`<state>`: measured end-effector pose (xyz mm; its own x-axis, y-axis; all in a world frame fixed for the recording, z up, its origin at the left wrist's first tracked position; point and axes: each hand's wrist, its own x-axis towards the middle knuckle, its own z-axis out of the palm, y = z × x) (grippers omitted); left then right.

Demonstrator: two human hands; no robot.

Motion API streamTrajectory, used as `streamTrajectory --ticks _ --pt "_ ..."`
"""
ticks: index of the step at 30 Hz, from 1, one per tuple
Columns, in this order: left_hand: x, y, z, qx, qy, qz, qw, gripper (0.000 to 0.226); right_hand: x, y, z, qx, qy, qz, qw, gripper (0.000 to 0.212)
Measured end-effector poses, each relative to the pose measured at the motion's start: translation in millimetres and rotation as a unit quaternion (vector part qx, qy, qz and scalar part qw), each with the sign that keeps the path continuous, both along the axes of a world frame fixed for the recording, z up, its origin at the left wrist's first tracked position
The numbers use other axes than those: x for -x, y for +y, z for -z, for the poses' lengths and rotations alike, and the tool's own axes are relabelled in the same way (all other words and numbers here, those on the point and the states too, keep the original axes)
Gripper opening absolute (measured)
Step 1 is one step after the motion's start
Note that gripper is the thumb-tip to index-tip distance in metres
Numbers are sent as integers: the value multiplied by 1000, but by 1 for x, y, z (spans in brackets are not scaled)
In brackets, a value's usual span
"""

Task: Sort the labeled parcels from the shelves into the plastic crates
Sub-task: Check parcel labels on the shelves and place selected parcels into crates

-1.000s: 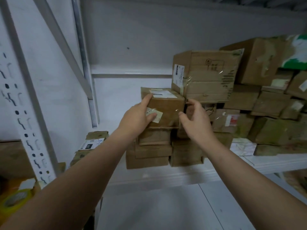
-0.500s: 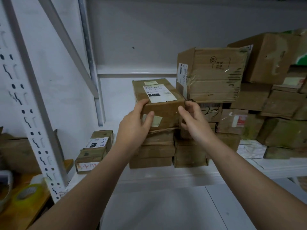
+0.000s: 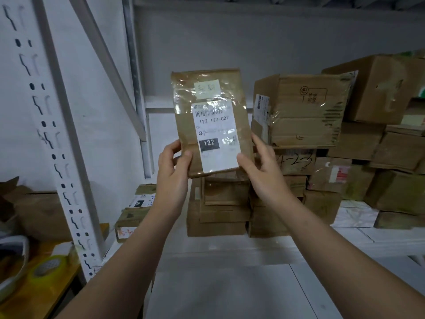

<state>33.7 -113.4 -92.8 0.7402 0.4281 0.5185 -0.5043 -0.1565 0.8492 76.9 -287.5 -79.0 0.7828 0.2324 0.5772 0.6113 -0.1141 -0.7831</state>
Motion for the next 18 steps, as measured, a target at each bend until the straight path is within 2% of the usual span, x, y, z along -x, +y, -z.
streamTrajectory --ticks 1,4,6,7,9,10,12,14,18 --pt "2 2 -2 9 2 20 1000 21 2 2 2 0 2 -8 1000 59" --pt "3 8 -7 52 15 68 996 23 7 5 5 -27 17 -43 999 62" --pt "4 11 -8 90 14 81 993 7 10 7 2 -51 20 -64 996 49" --pt "5 12 -9 102 13 82 991 10 11 9 0 -55 18 -66 996 38" --pt "4 15 -10 102 30 80 991 39 14 13 -1 -54 9 -56 997 20" --pt "4 16 -10 94 42 83 991 56 15 15 -1 -52 2 -52 997 18" --pt "1 19 -7 65 68 95 991 87 18 20 -1 -38 -9 -47 998 29" --pt "3 19 -7 59 71 101 991 94 20 21 -1 -37 -13 -42 998 36" --pt "10 14 -14 76 50 109 990 81 22 25 -4 -75 9 -64 995 36"
